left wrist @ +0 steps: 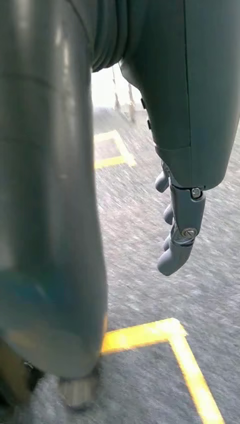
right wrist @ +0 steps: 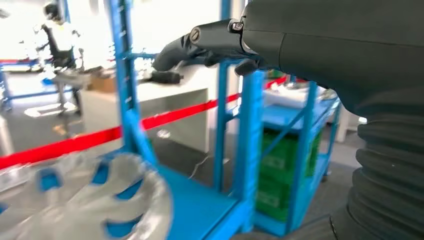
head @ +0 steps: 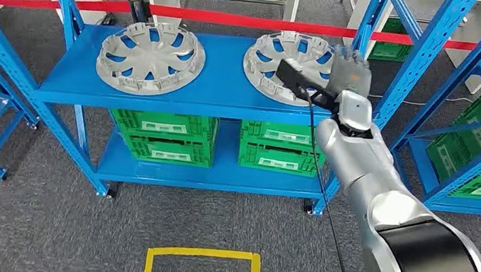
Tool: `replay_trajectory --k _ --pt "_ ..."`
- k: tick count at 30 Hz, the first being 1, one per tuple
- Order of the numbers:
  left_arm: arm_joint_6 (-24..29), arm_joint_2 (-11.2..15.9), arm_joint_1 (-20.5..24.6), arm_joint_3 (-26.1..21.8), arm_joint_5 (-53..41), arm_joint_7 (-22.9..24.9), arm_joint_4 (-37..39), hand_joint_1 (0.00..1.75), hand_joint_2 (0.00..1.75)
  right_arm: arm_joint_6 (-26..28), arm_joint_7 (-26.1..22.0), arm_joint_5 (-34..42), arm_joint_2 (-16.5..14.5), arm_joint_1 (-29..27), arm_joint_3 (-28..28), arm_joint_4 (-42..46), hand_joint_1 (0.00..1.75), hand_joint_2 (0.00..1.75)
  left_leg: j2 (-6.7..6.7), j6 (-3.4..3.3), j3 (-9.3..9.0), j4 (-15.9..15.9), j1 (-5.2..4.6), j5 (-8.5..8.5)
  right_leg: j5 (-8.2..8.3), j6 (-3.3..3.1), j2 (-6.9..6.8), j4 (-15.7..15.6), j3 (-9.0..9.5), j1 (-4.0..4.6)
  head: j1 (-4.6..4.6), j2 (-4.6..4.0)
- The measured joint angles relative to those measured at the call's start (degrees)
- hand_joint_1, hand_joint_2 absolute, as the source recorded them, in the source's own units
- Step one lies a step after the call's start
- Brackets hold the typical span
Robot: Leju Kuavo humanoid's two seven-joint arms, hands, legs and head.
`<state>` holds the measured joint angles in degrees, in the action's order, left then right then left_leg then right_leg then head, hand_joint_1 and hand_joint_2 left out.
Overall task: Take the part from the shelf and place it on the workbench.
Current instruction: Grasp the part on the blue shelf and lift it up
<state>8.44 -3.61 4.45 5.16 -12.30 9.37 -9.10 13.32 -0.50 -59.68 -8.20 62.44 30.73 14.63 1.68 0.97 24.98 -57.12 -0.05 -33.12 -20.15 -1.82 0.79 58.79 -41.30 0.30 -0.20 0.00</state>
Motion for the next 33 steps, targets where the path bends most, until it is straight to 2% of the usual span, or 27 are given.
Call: replay_trajectory --k 2,3,5,7,8,9,10,12,13,14,15,18,19,23,28,33 --pt "-0.05 0.02 0.02 0.00 0.01 -0.28 -0.04 0.00 0.00 0.04 -0.55 -0.24 -1.28 0.55 0.04 0.38 0.00 1.75 -0.20 0.40 0.52 -1.39 0.02 0.45 -0.34 -0.50 0.07 -0.31 0.72 -0.20 -0.04 0.00" --pt "-0.08 0.03 0.03 0.00 -0.03 -0.48 -0.07 0.00 0.00 0.05 -1.02 -0.40 -2.40 0.95 0.10 0.65 0.00 1.75 -0.46 0.75 1.45 -3.32 0.07 0.67 -0.72 -0.97 0.08 -0.60 1.39 -0.32 -0.15 0.00" --pt "-0.11 0.02 0.04 0.00 -0.23 -0.68 -0.10 0.00 0.00 -0.04 -1.61 -0.57 -4.04 1.28 0.30 0.84 0.00 1.75 -0.93 1.35 5.15 -9.15 0.26 -0.34 -1.61 -1.65 0.08 -1.05 2.85 -0.46 -0.36 0.00" --pt "-0.11 0.02 -0.08 0.00 -0.33 -0.74 -0.10 0.00 0.00 -0.25 -1.81 -0.60 -5.02 1.06 0.51 0.84 0.00 1.75 -1.11 1.74 9.47 -14.09 0.46 -3.19 -2.52 -1.78 0.08 -1.14 3.94 -0.46 -0.50 0.00" --pt "-0.11 0.05 -0.26 0.00 -0.33 -0.75 -0.09 0.00 0.00 -0.33 -1.85 -0.60 -5.43 0.92 0.60 0.84 0.00 1.75 -1.16 1.86 10.89 -14.81 0.53 -3.92 -2.98 -1.75 0.11 -1.13 4.50 -0.47 -0.51 0.00" --pt "-0.11 0.10 -0.45 0.00 -0.32 -0.74 -0.09 0.00 0.00 -0.39 -1.85 -0.61 -5.65 0.83 0.66 0.84 0.00 1.75 -1.22 1.91 11.53 -14.10 0.57 -3.47 -3.42 -1.70 0.16 -1.10 5.06 -0.48 -0.52 0.00" --pt "-0.11 0.19 -0.63 0.00 -0.30 -0.74 -0.08 0.00 0.00 -0.42 -1.87 -0.63 -5.89 0.78 0.71 0.84 0.00 1.75 -1.27 1.87 11.33 -11.67 0.60 -1.38 -3.86 -1.61 0.20 -1.06 5.68 -0.50 -0.53 0.00" --pt "-0.10 0.37 -0.78 -0.01 -0.16 -0.78 -0.06 0.00 0.00 -0.41 -1.91 -0.62 -6.29 0.81 0.74 0.86 0.00 1.75 -1.41 1.52 9.70 -4.47 0.57 4.37 -4.58 -1.23 0.27 -0.97 6.64 -0.49 -0.54 0.00" --pt "-0.09 0.44 -0.74 -0.01 -0.08 -0.86 -0.06 0.00 0.00 -0.40 -1.92 -0.58 -6.49 0.88 0.74 0.89 0.00 1.75 -1.49 1.21 9.05 -1.72 0.49 5.95 -4.84 -0.93 0.30 -0.95 6.90 -0.45 -0.56 0.00" --pt "-0.09 0.46 -0.68 -0.02 0.00 -0.95 -0.09 0.00 0.00 -0.40 -1.92 -0.53 -6.66 0.95 0.74 0.94 0.00 1.75 -1.54 0.87 8.62 -0.21 0.40 6.76 -5.05 -0.58 0.33 -0.95 6.98 -0.39 -0.57 0.00" --pt "-0.09 0.44 -0.67 -0.03 0.05 -1.03 -0.12 0.00 0.00 -0.39 -1.91 -0.47 -6.78 1.01 0.74 1.00 0.00 1.75 -1.53 0.75 8.57 0.00 0.37 6.83 -5.37 -0.49 0.31 -0.88 6.99 -0.24 -0.56 0.00" --pt "-0.09 0.42 -0.92 -0.08 0.14 -1.16 -0.19 0.00 0.00 -0.41 -1.92 -0.35 -7.03 1.12 0.74 1.08 0.00 1.75 -1.27 0.70 8.38 0.09 0.40 8.01 -5.51 -1.96 0.14 -0.83 6.92 0.01 -0.50 0.00" --pt "-0.09 0.45 -1.00 -0.13 0.15 -1.19 -0.19 0.00 0.00 -0.42 -1.91 -0.28 -7.10 1.14 0.74 1.08 0.00 1.75 -1.17 0.53 8.44 0.07 0.32 8.01 -5.26 -2.26 0.11 -0.94 6.95 -0.01 -0.49 0.00" --pt "-0.09 0.51 -1.10 -0.28 -0.04 -1.27 -0.19 0.00 0.00 0.09 -0.49 0.61 -7.20 1.13 0.72 1.08 0.00 1.75 -1.01 0.07 8.64 0.02 0.19 8.00 -4.91 -1.18 0.04 -1.56 7.12 -0.08 -0.49 0.00" --pt "-0.04 0.50 -1.05 -0.28 -0.89 -0.72 -0.19 0.00 0.00 1.36 5.32 4.11 -5.15 1.05 -1.35 0.98 0.00 1.75 -0.97 -0.34 8.72 -0.07 0.13 7.91 -4.88 0.10 0.02 -1.91 7.25 -0.21 -0.50 0.00" --pt "0.09 0.50 -1.07 -0.28 -1.64 -0.51 -0.19 0.00 0.00 3.59 11.58 8.31 -1.08 -0.12 -6.62 0.66 0.00 1.75 -0.95 -0.47 8.75 -0.12 0.08 7.84 -4.87 0.41 -0.03 -1.93 7.27 -0.26 -0.49 0.00"
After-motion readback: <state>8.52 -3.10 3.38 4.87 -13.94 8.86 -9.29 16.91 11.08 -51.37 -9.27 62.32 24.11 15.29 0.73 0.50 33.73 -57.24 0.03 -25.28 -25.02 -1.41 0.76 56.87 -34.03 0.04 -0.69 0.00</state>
